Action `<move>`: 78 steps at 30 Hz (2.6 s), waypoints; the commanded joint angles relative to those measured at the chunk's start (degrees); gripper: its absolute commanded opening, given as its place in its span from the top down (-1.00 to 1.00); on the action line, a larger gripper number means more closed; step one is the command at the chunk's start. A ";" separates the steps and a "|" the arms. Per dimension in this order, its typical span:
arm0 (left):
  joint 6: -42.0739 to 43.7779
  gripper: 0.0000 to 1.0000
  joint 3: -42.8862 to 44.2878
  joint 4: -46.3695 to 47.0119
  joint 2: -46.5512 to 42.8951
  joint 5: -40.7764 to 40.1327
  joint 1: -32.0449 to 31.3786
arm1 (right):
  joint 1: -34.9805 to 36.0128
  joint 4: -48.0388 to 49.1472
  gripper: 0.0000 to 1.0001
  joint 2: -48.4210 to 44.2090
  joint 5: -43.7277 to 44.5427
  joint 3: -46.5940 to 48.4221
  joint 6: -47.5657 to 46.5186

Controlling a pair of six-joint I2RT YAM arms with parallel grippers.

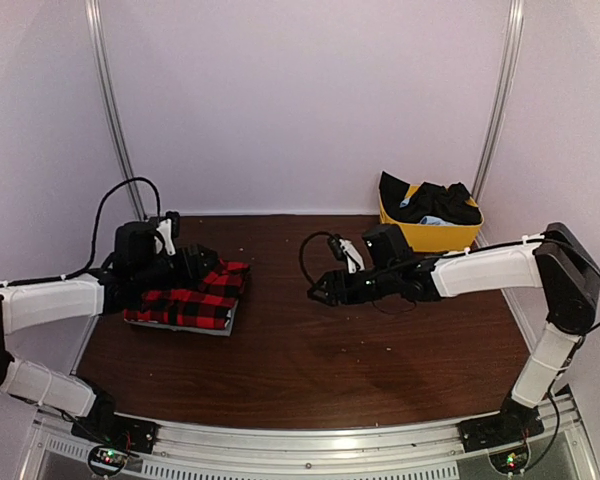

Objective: Fold and stack the long sleeve shirts
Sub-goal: Adjust the square-folded shirt on the square-folded shirt, then reset both arms

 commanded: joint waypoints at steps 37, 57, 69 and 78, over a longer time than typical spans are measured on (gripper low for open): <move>-2.35 -0.95 9.03 -23.33 -12.71 -31.80 -19.20 | -13.28 -20.89 -1.00 -27.19 23.36 -10.31 -9.63; 22.51 -0.95 20.04 -26.14 -18.11 -40.05 -18.68 | -14.17 -28.06 -1.00 -44.68 39.71 -0.60 -19.26; 21.68 -0.95 19.28 -22.26 -16.64 -34.59 -18.59 | -14.13 -27.23 -1.00 -46.55 41.59 0.45 -18.19; 21.10 -0.95 17.29 -21.65 -15.90 -31.49 -17.31 | -14.15 -26.11 -1.00 -44.00 41.40 0.90 -18.13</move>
